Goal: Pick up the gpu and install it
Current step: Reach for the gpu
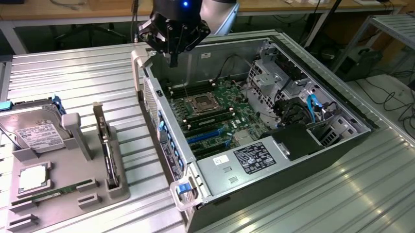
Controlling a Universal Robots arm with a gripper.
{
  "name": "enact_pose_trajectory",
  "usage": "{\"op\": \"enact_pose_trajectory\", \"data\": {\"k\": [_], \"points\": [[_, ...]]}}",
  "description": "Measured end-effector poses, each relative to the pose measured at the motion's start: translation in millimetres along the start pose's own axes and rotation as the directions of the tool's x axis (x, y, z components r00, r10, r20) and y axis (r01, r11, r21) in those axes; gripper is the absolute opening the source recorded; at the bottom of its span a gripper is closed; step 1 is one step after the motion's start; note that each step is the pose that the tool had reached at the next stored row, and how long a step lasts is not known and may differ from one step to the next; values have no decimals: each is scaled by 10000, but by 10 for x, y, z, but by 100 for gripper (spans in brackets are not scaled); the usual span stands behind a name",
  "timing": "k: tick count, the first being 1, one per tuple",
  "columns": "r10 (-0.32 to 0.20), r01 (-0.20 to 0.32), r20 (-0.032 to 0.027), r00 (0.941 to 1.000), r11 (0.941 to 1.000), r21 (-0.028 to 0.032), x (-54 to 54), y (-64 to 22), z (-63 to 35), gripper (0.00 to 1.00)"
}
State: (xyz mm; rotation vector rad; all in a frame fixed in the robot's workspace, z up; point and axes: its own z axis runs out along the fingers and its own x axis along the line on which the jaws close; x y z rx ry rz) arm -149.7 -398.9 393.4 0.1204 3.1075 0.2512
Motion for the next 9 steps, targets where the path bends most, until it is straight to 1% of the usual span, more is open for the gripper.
{"op": "enact_pose_trajectory", "data": {"k": [9], "points": [[0,0,0,10000,10000,0,45,-3,-1,11]]}}
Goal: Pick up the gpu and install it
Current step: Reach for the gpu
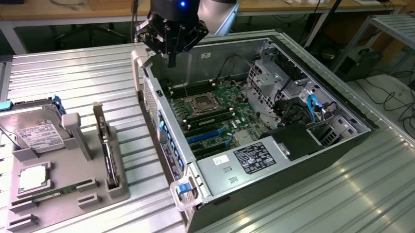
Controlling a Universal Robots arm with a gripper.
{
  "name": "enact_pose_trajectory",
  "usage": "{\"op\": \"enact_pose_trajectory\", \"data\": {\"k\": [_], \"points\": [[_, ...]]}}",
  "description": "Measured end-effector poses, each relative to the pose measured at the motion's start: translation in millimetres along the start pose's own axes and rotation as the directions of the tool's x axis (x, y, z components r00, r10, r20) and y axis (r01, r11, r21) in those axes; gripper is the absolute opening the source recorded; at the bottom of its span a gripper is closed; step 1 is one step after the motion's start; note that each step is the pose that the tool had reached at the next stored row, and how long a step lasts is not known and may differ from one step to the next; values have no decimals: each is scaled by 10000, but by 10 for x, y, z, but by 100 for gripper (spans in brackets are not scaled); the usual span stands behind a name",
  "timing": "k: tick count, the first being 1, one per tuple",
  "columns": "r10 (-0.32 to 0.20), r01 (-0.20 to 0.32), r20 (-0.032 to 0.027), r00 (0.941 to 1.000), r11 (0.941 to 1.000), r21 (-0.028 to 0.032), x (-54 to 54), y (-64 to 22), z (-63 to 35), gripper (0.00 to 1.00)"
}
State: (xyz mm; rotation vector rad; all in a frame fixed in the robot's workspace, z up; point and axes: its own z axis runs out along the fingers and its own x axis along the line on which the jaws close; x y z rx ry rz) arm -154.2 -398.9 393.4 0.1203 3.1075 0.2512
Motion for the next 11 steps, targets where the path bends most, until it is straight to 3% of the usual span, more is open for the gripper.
{"op": "enact_pose_trajectory", "data": {"k": [11], "points": [[0,0,0,10000,10000,0,58,-4,-1,11]]}}
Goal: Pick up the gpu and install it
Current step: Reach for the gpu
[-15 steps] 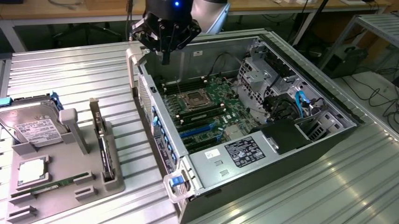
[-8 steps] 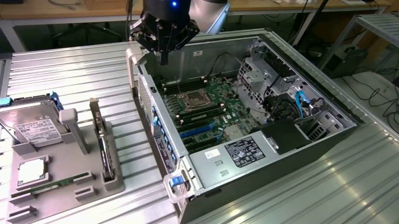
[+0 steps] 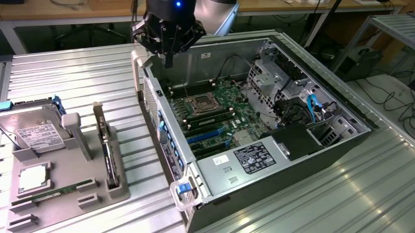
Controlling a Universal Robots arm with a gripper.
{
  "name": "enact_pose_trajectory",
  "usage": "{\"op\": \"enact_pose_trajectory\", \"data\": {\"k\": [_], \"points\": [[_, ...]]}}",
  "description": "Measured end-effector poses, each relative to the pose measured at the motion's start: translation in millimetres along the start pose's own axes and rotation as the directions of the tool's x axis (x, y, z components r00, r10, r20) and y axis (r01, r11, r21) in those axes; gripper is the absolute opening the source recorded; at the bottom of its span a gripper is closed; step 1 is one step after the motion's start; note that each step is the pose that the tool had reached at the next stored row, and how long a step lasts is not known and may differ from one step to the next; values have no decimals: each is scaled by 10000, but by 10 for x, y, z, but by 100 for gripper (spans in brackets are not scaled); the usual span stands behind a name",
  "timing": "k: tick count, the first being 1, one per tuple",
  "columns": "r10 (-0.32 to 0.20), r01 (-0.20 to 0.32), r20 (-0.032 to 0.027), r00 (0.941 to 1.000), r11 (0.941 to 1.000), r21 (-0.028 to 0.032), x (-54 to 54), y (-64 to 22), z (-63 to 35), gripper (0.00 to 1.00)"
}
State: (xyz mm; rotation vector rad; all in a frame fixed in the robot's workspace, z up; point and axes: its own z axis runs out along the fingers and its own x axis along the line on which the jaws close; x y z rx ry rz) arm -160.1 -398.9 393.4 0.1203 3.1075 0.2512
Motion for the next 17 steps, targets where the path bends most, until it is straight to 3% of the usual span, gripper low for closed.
{"op": "enact_pose_trajectory", "data": {"k": [17], "points": [[0,0,0,10000,10000,0,82,-7,-2,11]]}}
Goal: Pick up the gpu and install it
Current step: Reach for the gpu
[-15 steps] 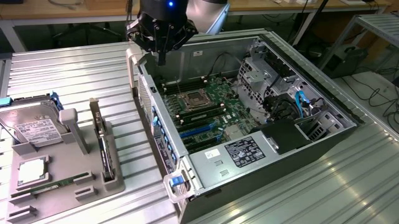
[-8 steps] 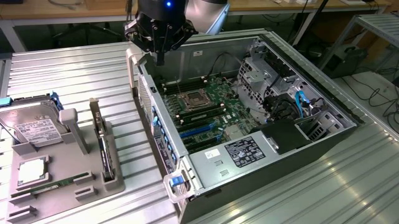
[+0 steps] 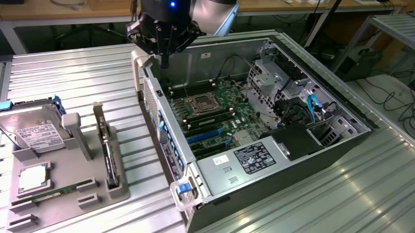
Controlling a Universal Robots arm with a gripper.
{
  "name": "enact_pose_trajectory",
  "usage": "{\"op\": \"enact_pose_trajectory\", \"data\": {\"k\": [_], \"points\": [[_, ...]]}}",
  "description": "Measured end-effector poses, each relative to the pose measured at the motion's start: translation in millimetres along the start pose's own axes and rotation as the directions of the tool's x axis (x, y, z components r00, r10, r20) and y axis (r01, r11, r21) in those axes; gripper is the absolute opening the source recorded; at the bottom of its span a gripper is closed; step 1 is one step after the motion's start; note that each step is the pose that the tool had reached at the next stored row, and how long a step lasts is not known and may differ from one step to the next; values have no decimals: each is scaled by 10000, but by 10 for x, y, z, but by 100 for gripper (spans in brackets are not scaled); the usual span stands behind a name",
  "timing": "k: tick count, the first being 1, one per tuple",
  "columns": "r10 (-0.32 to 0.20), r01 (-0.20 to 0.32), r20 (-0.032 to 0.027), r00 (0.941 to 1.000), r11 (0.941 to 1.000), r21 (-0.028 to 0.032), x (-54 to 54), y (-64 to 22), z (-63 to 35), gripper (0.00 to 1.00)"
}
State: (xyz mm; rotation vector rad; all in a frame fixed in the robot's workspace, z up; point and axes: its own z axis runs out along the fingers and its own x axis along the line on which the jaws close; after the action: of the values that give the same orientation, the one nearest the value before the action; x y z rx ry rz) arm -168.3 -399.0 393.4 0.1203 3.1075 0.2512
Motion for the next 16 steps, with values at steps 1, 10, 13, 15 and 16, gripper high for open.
{"op": "enact_pose_trajectory", "data": {"k": [1,10,13,15,16], "points": [[0,0,0,10000,10000,0,5,0,0,11],[0,0,0,10000,10000,0,52,-4,-2,11],[0,0,0,10000,10000,0,65,-6,-2,11],[0,0,0,10000,10000,0,74,-6,-2,11],[0,0,0,10000,10000,-1,80,-7,-2,11]]}}
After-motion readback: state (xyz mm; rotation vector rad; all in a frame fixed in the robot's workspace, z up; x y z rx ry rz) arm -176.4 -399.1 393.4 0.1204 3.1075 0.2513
